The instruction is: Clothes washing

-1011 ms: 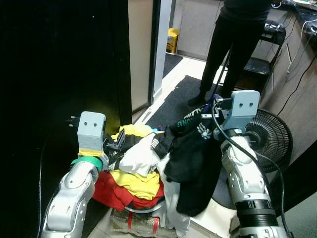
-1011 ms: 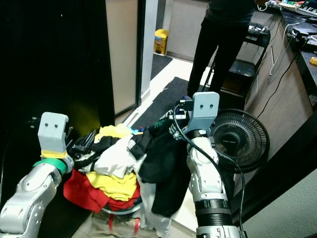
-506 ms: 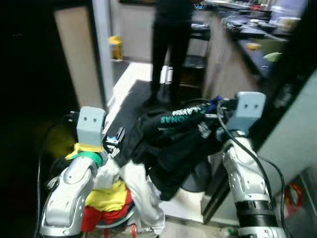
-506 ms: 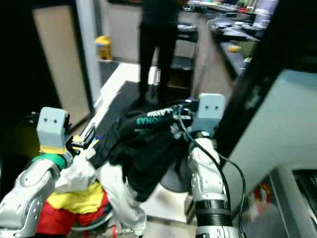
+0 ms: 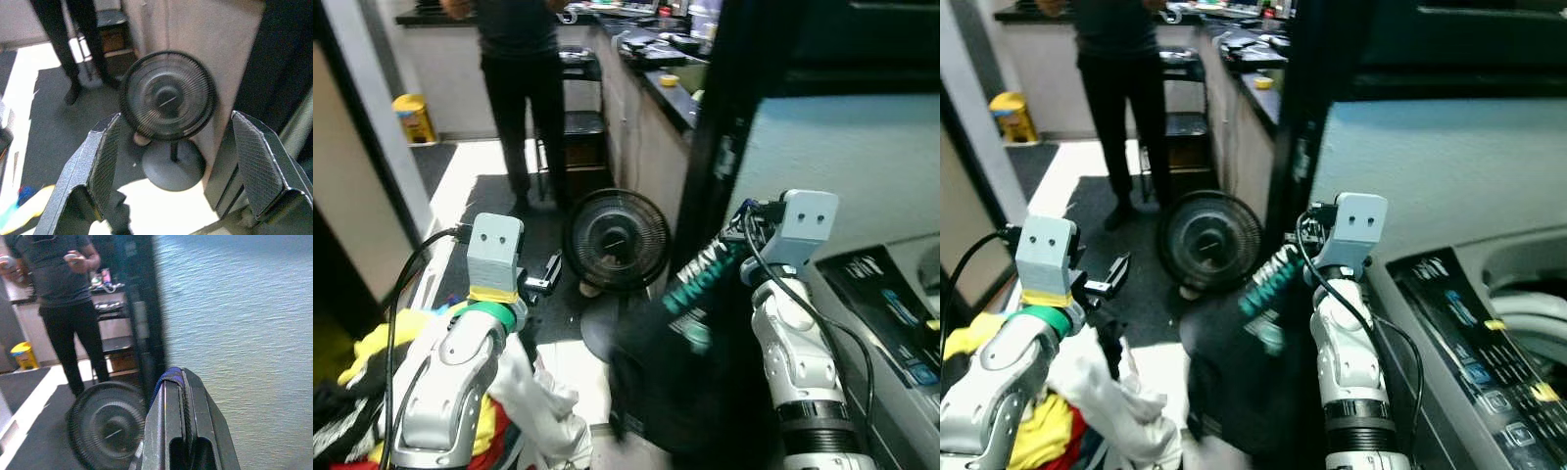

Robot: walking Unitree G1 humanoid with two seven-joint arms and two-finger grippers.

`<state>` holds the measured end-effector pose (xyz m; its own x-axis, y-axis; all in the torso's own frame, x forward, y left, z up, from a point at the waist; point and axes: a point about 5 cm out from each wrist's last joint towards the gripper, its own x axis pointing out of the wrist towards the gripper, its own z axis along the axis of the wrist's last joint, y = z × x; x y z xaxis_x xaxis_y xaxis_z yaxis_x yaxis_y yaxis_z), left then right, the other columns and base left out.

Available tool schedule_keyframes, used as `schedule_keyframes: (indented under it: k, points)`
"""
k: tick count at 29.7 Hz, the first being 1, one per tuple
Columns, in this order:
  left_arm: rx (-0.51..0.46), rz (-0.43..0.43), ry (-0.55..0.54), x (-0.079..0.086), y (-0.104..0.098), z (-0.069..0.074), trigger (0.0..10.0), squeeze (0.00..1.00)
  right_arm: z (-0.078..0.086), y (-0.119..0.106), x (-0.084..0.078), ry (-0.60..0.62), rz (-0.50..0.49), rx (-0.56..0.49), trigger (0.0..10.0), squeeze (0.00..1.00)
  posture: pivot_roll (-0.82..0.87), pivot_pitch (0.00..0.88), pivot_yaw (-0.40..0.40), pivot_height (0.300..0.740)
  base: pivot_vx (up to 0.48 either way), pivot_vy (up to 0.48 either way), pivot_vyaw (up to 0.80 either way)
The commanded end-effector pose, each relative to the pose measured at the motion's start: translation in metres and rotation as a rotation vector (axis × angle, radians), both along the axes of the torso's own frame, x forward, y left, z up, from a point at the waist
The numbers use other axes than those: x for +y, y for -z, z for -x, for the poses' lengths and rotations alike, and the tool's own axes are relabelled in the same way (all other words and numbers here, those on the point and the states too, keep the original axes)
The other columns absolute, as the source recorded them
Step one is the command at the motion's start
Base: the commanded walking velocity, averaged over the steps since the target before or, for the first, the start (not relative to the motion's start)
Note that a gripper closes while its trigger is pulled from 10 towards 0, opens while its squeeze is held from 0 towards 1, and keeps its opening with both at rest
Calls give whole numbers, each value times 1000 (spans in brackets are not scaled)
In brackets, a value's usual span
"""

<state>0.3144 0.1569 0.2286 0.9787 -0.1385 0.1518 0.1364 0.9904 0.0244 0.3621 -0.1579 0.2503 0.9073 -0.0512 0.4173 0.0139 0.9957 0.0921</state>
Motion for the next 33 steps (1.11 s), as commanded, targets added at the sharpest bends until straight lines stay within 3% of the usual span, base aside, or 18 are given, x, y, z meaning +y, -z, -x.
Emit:
schedule_keyframes:
  k: [1, 4, 8, 11, 14, 15, 18, 21, 33]
  points:
    - [0, -3, 6, 1, -2, 0, 10000, 0, 1, -5, 0, 5, -1, -27, 10000, 0, 57, 99, 53, 740, 0, 0, -800]
    - [-58, -12, 10, 3, -19, -2, 10000, 0, 2, -10, 6, -8, 17, -53, 10000, 0, 58, 100, 55, 740, 0, 0, -800]
    - [-91, -15, 19, 4, -29, -2, 10000, 0, 2, -12, 10, -20, 21, -65, 10000, 0, 59, 100, 55, 740, 0, 0, -800]
    - [-224, -33, 47, 3, -65, 1, 10000, 0, 4, -24, 22, -81, -14, -125, 10000, 0, 67, 99, 55, 740, 0, 0, -800]
    - [-275, -31, 56, 3, -80, 3, 10000, 0, 5, -30, 28, -113, -23, -158, 10000, 0, 69, 97, 57, 740, 0, 0, -800]
    - [-321, -25, 58, 3, -93, 4, 10000, 0, 7, -39, 37, -152, 4, -207, 10000, 0, 71, 97, 57, 740, 0, 0, -800]
    - [-330, -24, 58, 4, -96, 5, 10000, 0, 8, -41, 39, -160, 12, -218, 10000, 0, 71, 97, 57, 740, 0, 0, -800]
    - [-392, -8, 87, 0, -115, 9, 10000, 0, 12, -51, 53, -212, 25, -269, 10000, 0, 74, 96, 54, 740, 0, 0, -800]
    - [-396, 20, 90, -3, -119, 11, 10000, 0, 16, -53, 64, -271, 3, -288, 10000, 0, 71, 98, 52, 740, 0, 0, -800]
